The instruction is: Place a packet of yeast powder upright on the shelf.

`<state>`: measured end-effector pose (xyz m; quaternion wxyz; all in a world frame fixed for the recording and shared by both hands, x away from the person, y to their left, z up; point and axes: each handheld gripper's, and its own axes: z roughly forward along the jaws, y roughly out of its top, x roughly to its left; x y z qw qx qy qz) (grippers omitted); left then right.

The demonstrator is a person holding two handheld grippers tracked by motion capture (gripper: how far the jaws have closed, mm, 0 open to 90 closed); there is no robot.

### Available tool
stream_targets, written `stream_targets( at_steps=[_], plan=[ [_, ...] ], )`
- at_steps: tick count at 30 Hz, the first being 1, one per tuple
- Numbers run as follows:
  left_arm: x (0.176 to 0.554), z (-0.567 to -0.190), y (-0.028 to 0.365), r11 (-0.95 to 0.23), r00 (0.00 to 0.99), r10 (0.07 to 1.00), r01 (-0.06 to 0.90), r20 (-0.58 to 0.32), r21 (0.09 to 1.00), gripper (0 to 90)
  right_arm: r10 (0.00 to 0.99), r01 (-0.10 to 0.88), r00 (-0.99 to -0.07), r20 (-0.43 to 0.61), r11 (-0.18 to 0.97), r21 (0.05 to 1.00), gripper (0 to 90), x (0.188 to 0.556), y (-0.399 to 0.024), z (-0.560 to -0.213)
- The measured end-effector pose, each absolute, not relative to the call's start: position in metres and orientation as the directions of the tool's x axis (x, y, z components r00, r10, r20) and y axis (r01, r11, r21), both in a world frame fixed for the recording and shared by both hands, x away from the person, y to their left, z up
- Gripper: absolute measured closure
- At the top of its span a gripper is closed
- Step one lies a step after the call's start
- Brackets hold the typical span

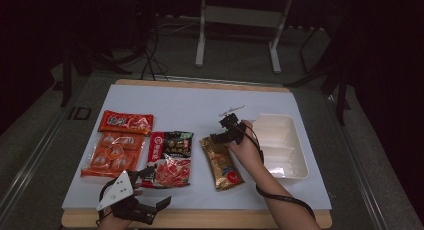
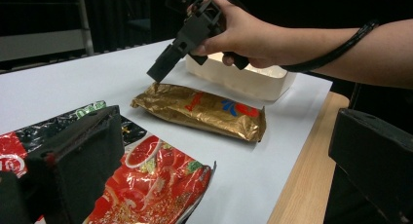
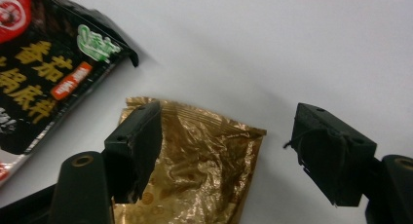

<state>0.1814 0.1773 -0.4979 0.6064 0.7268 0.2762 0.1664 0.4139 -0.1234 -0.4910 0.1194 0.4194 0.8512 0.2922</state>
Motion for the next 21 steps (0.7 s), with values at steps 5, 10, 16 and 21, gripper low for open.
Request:
stream_targets(
  at_steps=[5, 10, 16, 21],
  plan=[
    [0.182, -0.499, 0.177, -0.117, 0.795, 0.6, 0.202, -0.093, 0.972, 0.1, 0.798, 0.685, -0.599, 0.073, 0.463, 0.562, 30.7, 0.423, -0.127, -0.499],
    [0.182, -0.499, 0.177, -0.117, 0.795, 0.599, 0.206, -0.096, 0.972, 0.1, 0.8, 0.705, -0.595, 0.076, 0.474, 0.529, 32.2, 0.427, -0.126, -0.507],
    [0.182, -0.499, 0.176, -0.12, 0.796, 0.598, 0.209, -0.097, 0.97, 0.1, 0.806, 0.735, -0.583, 0.104, 0.469, 0.49, 37.3, 0.431, -0.126, -0.516],
    [0.182, -0.5, 0.176, -0.121, 0.796, 0.597, 0.21, -0.098, 0.97, 0.1, 0.805, 0.75, -0.58, 0.126, 0.467, 0.469, 46.0, 0.431, -0.124, -0.518]
  ],
)
